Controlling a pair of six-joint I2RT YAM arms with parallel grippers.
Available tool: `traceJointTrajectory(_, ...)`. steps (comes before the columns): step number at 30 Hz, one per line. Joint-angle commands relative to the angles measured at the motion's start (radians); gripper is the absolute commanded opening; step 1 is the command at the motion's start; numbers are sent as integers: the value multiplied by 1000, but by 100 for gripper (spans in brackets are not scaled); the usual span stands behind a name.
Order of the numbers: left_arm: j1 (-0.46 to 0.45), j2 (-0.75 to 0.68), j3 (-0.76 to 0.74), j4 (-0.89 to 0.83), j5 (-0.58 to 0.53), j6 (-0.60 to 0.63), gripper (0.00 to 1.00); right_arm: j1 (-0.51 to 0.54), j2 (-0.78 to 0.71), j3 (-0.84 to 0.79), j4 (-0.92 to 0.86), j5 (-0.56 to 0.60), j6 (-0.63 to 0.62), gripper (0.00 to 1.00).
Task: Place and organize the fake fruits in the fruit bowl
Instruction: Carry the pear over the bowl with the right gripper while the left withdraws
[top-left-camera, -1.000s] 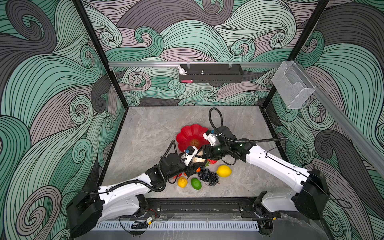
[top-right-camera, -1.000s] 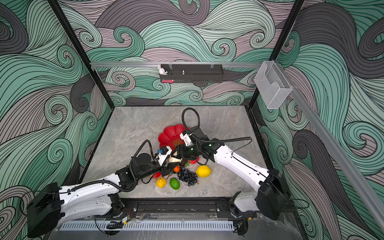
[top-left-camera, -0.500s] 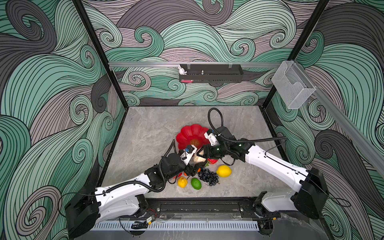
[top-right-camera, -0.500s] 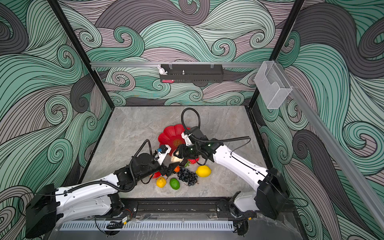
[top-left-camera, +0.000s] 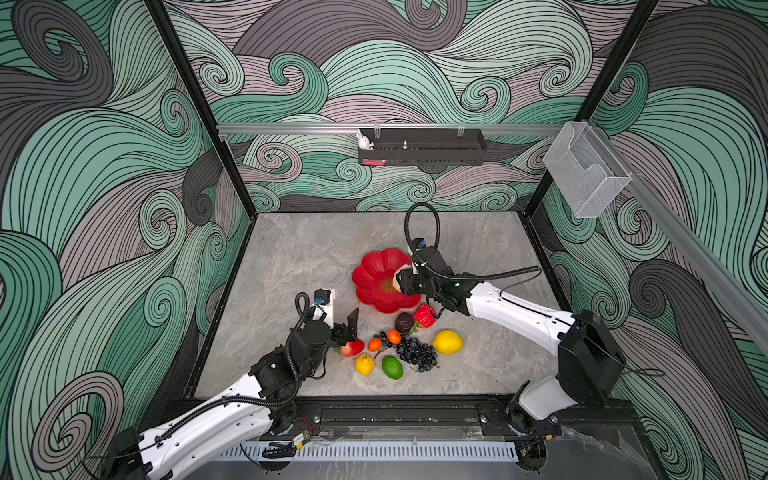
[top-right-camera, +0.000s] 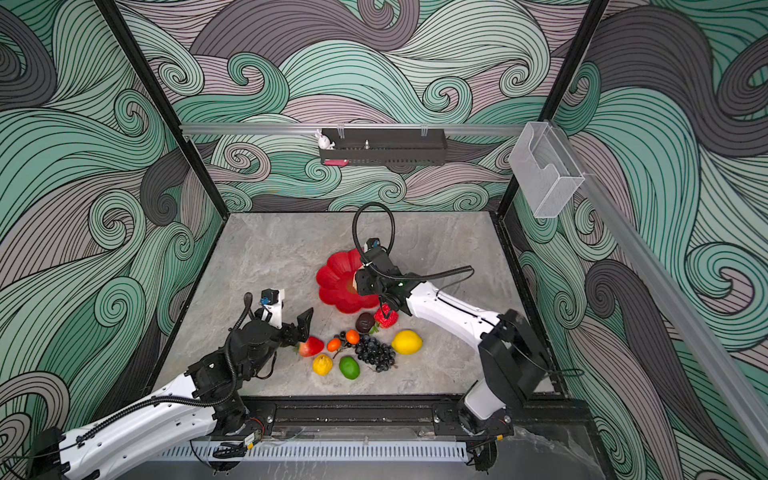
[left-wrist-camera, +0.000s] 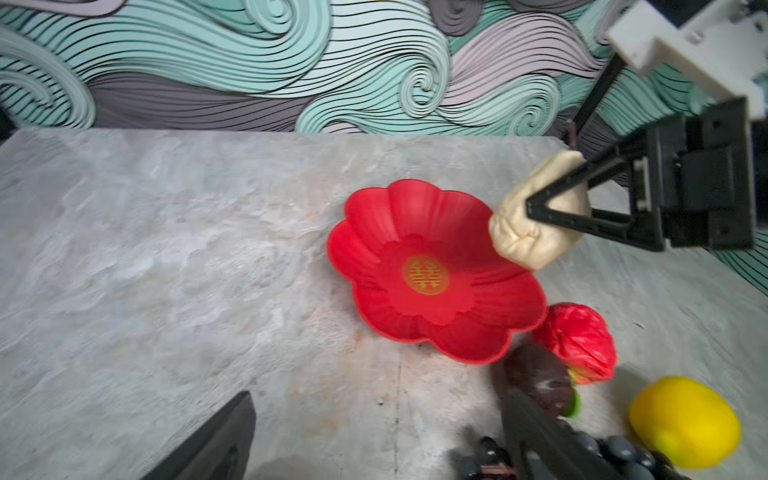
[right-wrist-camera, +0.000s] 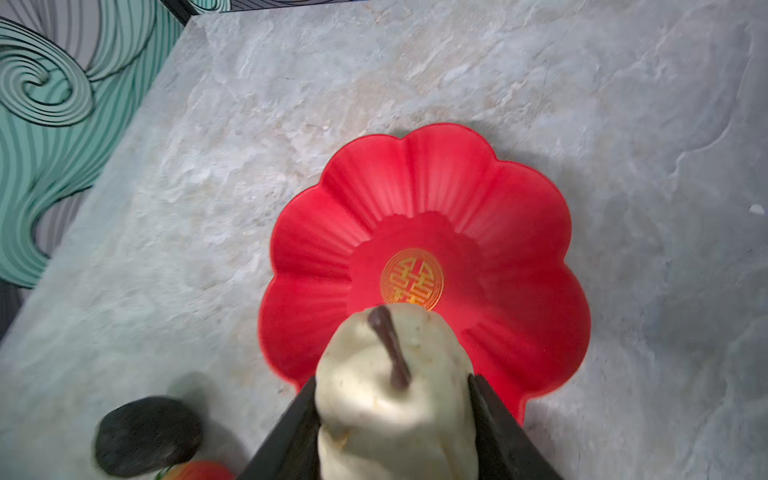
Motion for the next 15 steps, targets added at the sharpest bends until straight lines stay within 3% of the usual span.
traceJointTrajectory(1,38,-26,-9,-107,-35,-83,94,12,66,21,138,134,-86,45)
traceJointTrajectory(9,52,-52,-90,38,166,106,99,15,214,51,225,181,-119,45)
traceJointTrajectory(15,52,-54,-105,62,164,96,99,29,291,100,241,199,-137,45)
